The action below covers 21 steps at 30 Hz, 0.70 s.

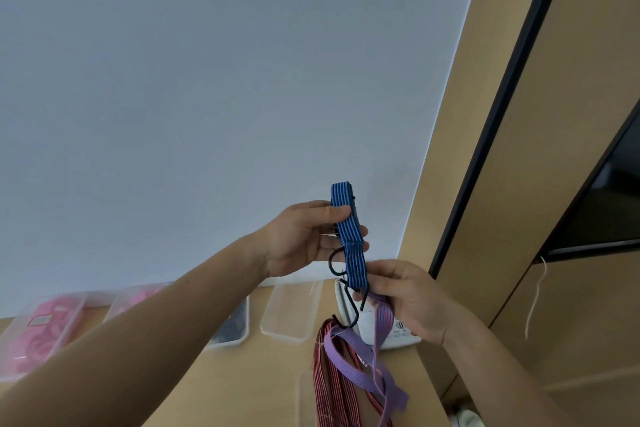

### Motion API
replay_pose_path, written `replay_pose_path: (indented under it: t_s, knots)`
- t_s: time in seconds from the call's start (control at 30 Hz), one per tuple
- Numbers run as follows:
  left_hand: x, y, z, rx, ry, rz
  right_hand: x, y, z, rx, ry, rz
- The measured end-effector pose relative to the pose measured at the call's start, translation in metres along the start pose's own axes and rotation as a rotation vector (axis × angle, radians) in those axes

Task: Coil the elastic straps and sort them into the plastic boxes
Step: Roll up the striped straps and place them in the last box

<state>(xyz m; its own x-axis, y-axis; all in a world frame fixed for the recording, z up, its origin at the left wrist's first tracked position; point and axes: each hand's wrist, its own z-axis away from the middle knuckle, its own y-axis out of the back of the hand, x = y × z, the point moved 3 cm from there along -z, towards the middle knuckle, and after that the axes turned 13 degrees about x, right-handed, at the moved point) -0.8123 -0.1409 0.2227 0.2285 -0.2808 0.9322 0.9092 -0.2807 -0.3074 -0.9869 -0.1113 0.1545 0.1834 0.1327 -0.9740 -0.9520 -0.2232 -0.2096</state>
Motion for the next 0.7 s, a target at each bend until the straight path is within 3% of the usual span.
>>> replay_pose_path:
  t_s: [0.13, 0.27, 0.47, 0.6, 0.7]
  knots:
    - [-0.007, -0.009, 0.003, -0.079, 0.002, -0.19, 0.005, -0.005, -0.004, 0.015, 0.059, 0.302]
    - [-0.003, -0.009, 0.002, -0.027, -0.078, -0.25, 0.01, -0.001, -0.008, 0.053, 0.047, 0.482]
    - [-0.003, -0.002, -0.001, 0.041, -0.09, -0.157, 0.045, 0.0, -0.014, 0.22, -0.054, 0.601]
    - [-0.021, 0.006, -0.003, 0.118, -0.018, -0.181, 0.077, 0.0, -0.016, 0.266, -0.152, 0.565]
    - [-0.025, 0.013, -0.005, 0.169, 0.004, -0.148, 0.095, 0.01, -0.017, 0.276, -0.224, 0.674]
